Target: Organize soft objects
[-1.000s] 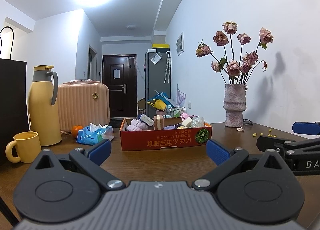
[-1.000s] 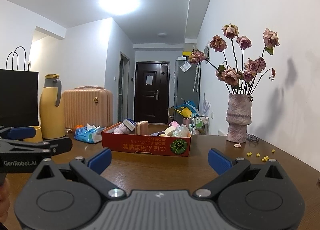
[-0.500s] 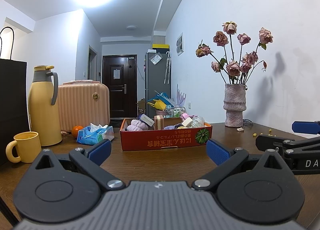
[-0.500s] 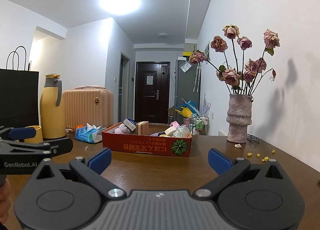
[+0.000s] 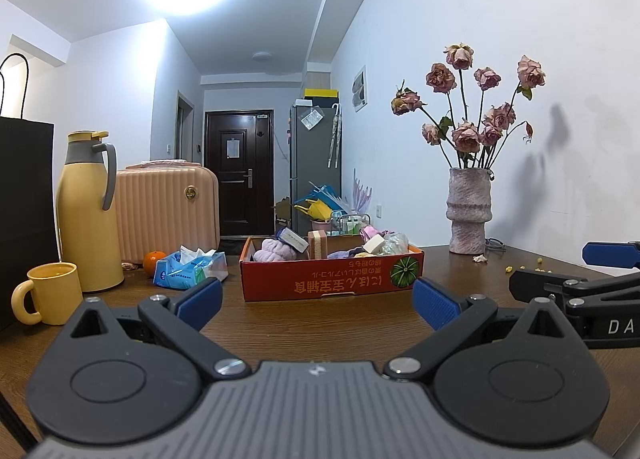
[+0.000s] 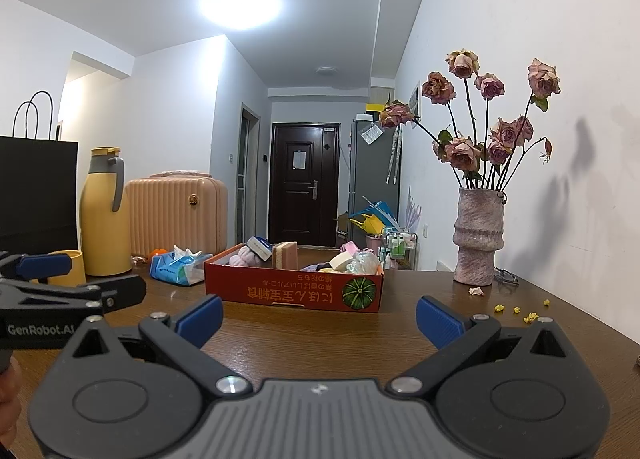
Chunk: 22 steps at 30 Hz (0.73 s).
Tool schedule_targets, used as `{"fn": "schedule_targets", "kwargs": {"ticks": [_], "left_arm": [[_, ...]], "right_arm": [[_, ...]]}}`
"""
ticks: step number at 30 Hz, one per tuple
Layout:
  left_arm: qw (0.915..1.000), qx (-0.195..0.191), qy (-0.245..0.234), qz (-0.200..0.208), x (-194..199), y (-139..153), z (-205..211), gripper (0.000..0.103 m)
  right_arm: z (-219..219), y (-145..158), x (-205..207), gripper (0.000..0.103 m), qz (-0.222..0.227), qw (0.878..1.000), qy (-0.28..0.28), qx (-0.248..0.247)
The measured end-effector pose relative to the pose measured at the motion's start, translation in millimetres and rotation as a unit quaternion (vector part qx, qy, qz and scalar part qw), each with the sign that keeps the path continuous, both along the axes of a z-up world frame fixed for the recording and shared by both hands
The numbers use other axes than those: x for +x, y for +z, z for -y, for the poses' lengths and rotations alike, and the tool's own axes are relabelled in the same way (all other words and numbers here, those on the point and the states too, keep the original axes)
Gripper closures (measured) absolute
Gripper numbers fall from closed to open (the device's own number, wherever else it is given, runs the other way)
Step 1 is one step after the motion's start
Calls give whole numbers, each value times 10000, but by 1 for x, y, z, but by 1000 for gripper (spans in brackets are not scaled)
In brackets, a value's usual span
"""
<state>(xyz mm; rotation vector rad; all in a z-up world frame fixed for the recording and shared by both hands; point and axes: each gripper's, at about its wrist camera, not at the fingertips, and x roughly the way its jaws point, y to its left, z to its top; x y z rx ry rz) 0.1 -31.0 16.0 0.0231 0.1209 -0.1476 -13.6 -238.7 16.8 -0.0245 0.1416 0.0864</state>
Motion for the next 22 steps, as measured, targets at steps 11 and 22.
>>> {"fn": "schedule_targets", "kwargs": {"ticks": [11,22], "left_arm": [[10000,-1,1,0,0,-1,0,0],[10000,-25,-57,-25,0,0,-4,0]], "right_arm": [[-2,1,0,0,-7,10000,1,-6],[-3,2,3,0,-67,10000,3,-32]]}}
